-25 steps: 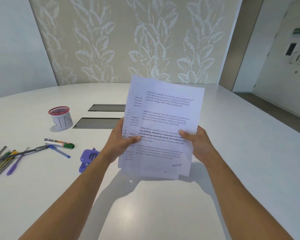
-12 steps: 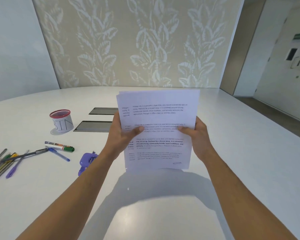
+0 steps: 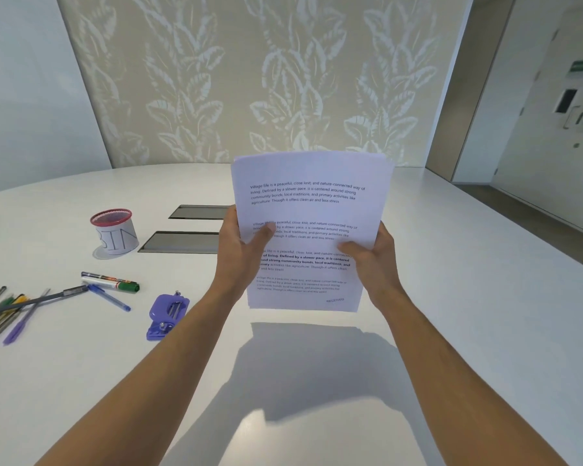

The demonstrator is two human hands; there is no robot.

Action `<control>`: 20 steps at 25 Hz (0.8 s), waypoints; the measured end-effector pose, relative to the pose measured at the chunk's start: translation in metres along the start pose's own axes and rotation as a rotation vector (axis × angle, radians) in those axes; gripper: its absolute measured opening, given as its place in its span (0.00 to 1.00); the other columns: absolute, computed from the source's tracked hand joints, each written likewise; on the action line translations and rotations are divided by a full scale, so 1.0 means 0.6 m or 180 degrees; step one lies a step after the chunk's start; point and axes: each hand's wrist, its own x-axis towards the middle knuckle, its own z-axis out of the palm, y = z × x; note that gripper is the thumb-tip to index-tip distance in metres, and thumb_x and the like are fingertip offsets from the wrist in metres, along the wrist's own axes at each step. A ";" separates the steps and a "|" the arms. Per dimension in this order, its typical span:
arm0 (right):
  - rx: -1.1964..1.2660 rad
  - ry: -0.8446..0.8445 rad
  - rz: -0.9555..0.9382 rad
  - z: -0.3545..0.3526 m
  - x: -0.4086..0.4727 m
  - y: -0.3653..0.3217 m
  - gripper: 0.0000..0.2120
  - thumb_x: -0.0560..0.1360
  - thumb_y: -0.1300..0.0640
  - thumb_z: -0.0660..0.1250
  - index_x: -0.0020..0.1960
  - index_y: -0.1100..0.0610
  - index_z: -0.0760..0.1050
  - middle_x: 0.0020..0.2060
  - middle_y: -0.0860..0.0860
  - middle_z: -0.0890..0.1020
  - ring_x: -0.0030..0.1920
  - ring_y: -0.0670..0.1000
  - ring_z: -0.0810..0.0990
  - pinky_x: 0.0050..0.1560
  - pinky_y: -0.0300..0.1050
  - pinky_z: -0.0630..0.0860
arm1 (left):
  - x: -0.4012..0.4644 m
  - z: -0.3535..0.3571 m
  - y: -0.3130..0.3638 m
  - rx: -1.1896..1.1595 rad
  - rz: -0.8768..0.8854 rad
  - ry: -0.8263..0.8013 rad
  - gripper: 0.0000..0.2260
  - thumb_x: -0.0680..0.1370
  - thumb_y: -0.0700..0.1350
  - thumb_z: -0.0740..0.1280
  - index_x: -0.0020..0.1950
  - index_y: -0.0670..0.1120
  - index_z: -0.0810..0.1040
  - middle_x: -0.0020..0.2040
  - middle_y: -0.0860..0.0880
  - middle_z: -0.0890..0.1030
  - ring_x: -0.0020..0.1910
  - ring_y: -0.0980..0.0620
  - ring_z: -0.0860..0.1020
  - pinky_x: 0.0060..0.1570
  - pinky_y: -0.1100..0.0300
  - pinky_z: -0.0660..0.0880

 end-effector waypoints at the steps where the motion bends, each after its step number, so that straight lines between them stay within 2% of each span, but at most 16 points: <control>1: -0.0102 0.0021 0.0038 -0.001 -0.003 0.006 0.20 0.64 0.62 0.69 0.54 0.50 0.76 0.49 0.47 0.85 0.47 0.47 0.84 0.40 0.36 0.78 | -0.003 0.000 -0.006 0.0017 -0.0056 0.0013 0.16 0.74 0.45 0.71 0.59 0.48 0.73 0.54 0.49 0.83 0.51 0.49 0.83 0.47 0.53 0.81; 3: -0.0178 0.0091 0.0221 -0.003 -0.014 0.025 0.20 0.62 0.62 0.69 0.52 0.51 0.75 0.46 0.44 0.84 0.45 0.45 0.83 0.38 0.34 0.77 | -0.014 -0.002 -0.021 0.0016 -0.0279 0.0070 0.15 0.72 0.46 0.71 0.58 0.50 0.73 0.53 0.51 0.83 0.50 0.51 0.83 0.46 0.53 0.80; 7: -0.0221 0.0076 0.0351 0.003 -0.025 0.045 0.19 0.61 0.65 0.65 0.49 0.51 0.76 0.42 0.43 0.84 0.42 0.44 0.82 0.39 0.37 0.77 | -0.026 0.003 -0.039 0.0063 -0.0450 0.0094 0.14 0.71 0.46 0.69 0.56 0.52 0.74 0.50 0.53 0.83 0.48 0.52 0.83 0.43 0.56 0.79; 10: -0.0324 0.0173 0.0333 0.013 -0.019 0.039 0.18 0.63 0.65 0.63 0.46 0.45 0.76 0.39 0.39 0.83 0.40 0.41 0.81 0.38 0.35 0.75 | -0.018 0.012 -0.028 0.0022 -0.0484 0.0170 0.11 0.72 0.45 0.68 0.52 0.55 0.74 0.48 0.54 0.84 0.45 0.53 0.84 0.38 0.59 0.79; 14: -0.0356 0.0262 0.0367 0.008 -0.020 0.039 0.19 0.65 0.63 0.64 0.46 0.41 0.73 0.43 0.39 0.82 0.42 0.40 0.81 0.38 0.32 0.75 | -0.017 0.012 -0.023 0.0094 -0.0455 0.0261 0.11 0.72 0.44 0.66 0.51 0.56 0.73 0.45 0.58 0.83 0.43 0.56 0.83 0.36 0.63 0.78; 18: -0.0394 0.0146 0.0381 0.010 -0.043 0.060 0.25 0.64 0.65 0.62 0.56 0.44 0.71 0.51 0.45 0.81 0.51 0.44 0.81 0.42 0.33 0.76 | -0.036 0.012 -0.045 0.0200 -0.0699 0.0328 0.13 0.72 0.40 0.66 0.53 0.54 0.73 0.48 0.55 0.83 0.48 0.51 0.82 0.42 0.56 0.78; 20: -0.0484 0.0111 0.0332 0.011 -0.039 0.059 0.25 0.64 0.66 0.61 0.56 0.45 0.73 0.53 0.49 0.81 0.53 0.47 0.80 0.44 0.35 0.76 | -0.038 0.013 -0.046 0.0264 -0.0715 0.0335 0.13 0.72 0.39 0.66 0.52 0.54 0.74 0.47 0.56 0.83 0.48 0.52 0.82 0.41 0.56 0.78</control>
